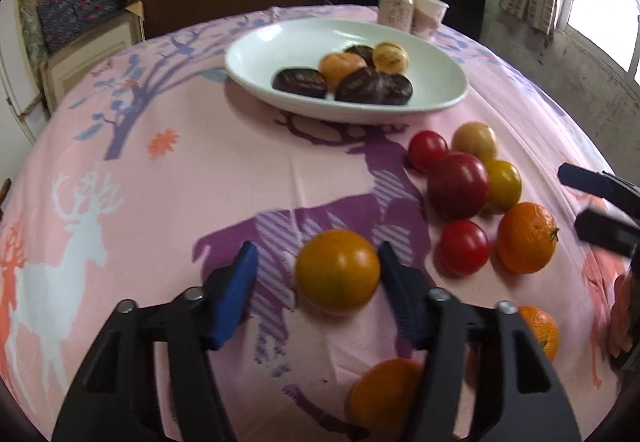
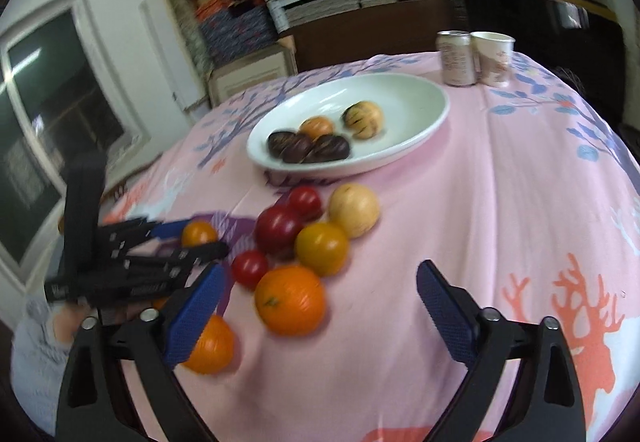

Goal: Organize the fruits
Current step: 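Grasp an orange with the left tool while the right tool grasps another orange, then carry both oranges to the white plate and lower them onto it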

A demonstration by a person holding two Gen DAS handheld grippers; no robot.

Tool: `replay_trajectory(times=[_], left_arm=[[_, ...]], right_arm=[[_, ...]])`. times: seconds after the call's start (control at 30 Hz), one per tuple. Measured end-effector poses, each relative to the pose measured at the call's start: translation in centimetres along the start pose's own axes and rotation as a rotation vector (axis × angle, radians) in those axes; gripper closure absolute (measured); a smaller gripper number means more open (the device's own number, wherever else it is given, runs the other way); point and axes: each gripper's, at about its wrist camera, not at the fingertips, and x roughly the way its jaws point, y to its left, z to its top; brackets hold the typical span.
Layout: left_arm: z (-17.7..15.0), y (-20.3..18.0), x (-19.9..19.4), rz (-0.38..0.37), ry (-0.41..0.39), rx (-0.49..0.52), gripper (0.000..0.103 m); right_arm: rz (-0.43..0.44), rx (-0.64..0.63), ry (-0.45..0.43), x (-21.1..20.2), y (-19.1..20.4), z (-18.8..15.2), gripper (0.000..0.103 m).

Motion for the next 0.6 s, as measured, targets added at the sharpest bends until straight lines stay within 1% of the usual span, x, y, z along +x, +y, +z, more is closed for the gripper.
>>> replay_trajectory(times=[0.03, 0.1, 0.17, 0.2, 0.27, 0.3, 0.33, 0.37, 0.43, 0.47, 0.5, 0.53, 0.6], left_arm=[[0.0, 0.0, -0.1, -0.01, -0.005, -0.003, 0.045], [-0.1, 0.0, 0.0, -0.018, -0.005, -0.007, 0.045], [-0.1, -0.1, 0.0, -0.02, -0.004, -0.006, 0.045], [-0.1, -0.2, 0.0, -0.019, -0.003, -0.004, 0.045], [0.0, -0.4, 0.1, -0.016, -0.002, 0.0, 0.045], [0.0, -0.5, 0.2, -0.015, -0.001, 0.001, 0.045], [0.0, -0.5, 0.2, -0.016, -0.002, 0.001, 0.045], [0.1, -0.6, 0.2, -0.017, -0.002, 0.001, 0.045], [0.1, -0.7, 0.2, -0.022, -0.005, -0.001, 0.046], [0.1, -0.7, 0.1, -0.028, -0.008, -0.003, 0.05], [0.2, -0.7, 0.0, -0.036, -0.012, -0.005, 0.06], [0.2, -0.8, 0.0, -0.04, -0.016, -0.009, 0.066], [0.2, -0.7, -0.3, -0.047, -0.023, -0.017, 0.067]], right_arm=[[-0.001, -0.039, 0.024, 0.3, 0.9, -0.4, 0.024], [0.008, -0.077, 0.057, 0.7, 1.9, -0.9, 0.042], [-0.003, -0.084, 0.078, 1.0, 2.1, -1.0, 0.047], [-0.005, -0.071, 0.092, 1.3, 1.9, -1.0, 0.051], [0.011, -0.052, 0.112, 1.7, 1.6, -1.1, 0.053], [0.014, -0.058, 0.119, 1.8, 1.7, -1.2, 0.057], [0.014, -0.068, 0.127, 2.0, 2.0, -1.3, 0.058], [0.003, -0.076, 0.129, 2.1, 2.2, -1.3, 0.058], [0.01, -0.071, 0.13, 2.2, 2.1, -1.3, 0.058], [0.016, -0.065, 0.129, 2.1, 2.0, -1.3, 0.058], [0.017, -0.064, 0.129, 2.1, 2.1, -1.3, 0.058], [0.02, -0.063, 0.127, 2.0, 2.1, -1.4, 0.059], [0.027, -0.054, 0.111, 1.7, 2.0, -1.2, 0.059]])
